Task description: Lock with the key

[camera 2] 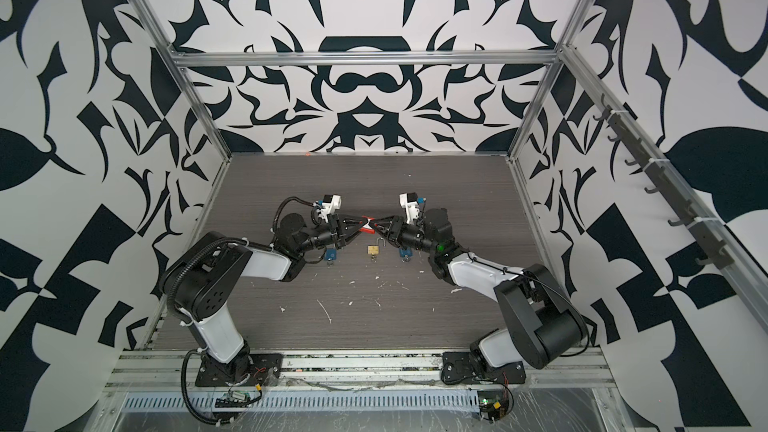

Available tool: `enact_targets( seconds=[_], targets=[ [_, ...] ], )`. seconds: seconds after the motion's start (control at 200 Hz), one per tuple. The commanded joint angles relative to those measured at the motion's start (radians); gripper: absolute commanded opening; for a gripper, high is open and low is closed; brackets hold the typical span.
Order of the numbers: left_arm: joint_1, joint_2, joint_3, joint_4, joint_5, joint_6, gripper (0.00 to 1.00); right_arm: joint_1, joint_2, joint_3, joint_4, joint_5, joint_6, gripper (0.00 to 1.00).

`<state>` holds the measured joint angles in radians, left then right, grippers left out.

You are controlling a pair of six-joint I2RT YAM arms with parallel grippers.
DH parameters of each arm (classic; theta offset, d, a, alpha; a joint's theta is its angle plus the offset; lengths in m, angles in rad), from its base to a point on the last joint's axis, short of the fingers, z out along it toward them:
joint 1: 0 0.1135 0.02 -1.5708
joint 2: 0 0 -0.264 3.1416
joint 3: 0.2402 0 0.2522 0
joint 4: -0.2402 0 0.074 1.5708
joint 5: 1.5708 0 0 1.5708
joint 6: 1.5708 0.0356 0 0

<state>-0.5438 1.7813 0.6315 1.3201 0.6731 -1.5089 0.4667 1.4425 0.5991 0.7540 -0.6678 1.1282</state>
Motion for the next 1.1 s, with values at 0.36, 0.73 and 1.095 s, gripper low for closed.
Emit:
enact_targets(
  seconds=[0.36, 0.73, 1.095],
  targets=[
    [-0.006, -0.036, -0.006, 0.025, 0.005, 0.027, 0.0, 0.009, 0.005, 0.064, 0.093, -0.023, 0.027, 0.31],
    [-0.008, -0.034, 0.002, -0.006, 0.009, 0.051, 0.0, 0.032, 0.016, 0.073, 0.103, -0.05, 0.034, 0.33],
    [-0.008, -0.025, 0.003, -0.009, 0.004, 0.054, 0.0, 0.034, 0.032, 0.063, 0.142, -0.057, 0.066, 0.35]
  ],
)
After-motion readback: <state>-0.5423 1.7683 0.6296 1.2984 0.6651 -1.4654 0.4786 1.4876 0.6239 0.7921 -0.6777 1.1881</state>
